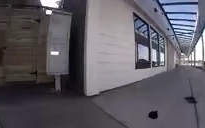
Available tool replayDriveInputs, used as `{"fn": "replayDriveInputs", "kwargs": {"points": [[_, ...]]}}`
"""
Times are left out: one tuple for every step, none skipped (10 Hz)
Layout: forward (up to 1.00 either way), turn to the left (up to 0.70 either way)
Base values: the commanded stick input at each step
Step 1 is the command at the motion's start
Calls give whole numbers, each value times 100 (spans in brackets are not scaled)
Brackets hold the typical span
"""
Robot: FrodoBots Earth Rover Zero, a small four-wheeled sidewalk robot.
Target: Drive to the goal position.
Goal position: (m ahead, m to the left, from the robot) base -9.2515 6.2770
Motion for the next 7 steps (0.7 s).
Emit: {"fn": "replayDriveInputs", "kwargs": {"points": [[0, 45], [0, 45], [0, 45], [0, 45], [0, 45], [0, 45], [0, 45]]}}
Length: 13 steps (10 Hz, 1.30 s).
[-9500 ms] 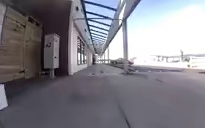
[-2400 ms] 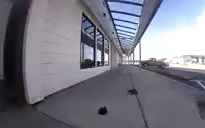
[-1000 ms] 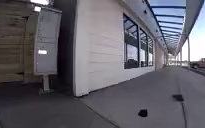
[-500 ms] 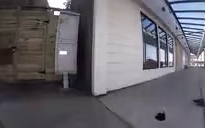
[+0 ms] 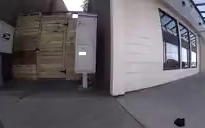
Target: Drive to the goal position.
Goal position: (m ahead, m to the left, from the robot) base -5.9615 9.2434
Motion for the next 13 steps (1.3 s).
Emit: {"fn": "replayDriveInputs", "kwargs": {"points": [[0, 45], [0, 45], [0, 45], [0, 45], [0, 45], [0, 45], [0, 45], [0, 45], [0, 45], [0, 45], [0, 45], [0, 45], [0, 45]]}}
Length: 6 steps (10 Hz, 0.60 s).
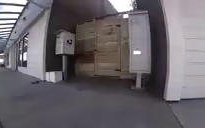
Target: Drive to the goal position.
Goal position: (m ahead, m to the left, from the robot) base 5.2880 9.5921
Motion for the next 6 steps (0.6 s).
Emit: {"fn": "replayDriveInputs", "kwargs": {"points": [[0, 45], [0, 45], [0, 45], [0, 45], [0, 45], [0, 45]]}}
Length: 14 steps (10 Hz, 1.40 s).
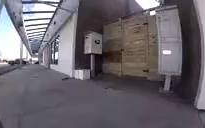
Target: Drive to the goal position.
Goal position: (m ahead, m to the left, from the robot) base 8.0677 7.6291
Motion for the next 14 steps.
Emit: {"fn": "replayDriveInputs", "kwargs": {"points": [[0, 45], [0, 45], [0, 45], [0, 45], [0, 45], [0, 45], [0, 45], [0, 45], [0, 45], [0, 45], [0, 45], [0, 45], [0, 45], [0, 45]]}}
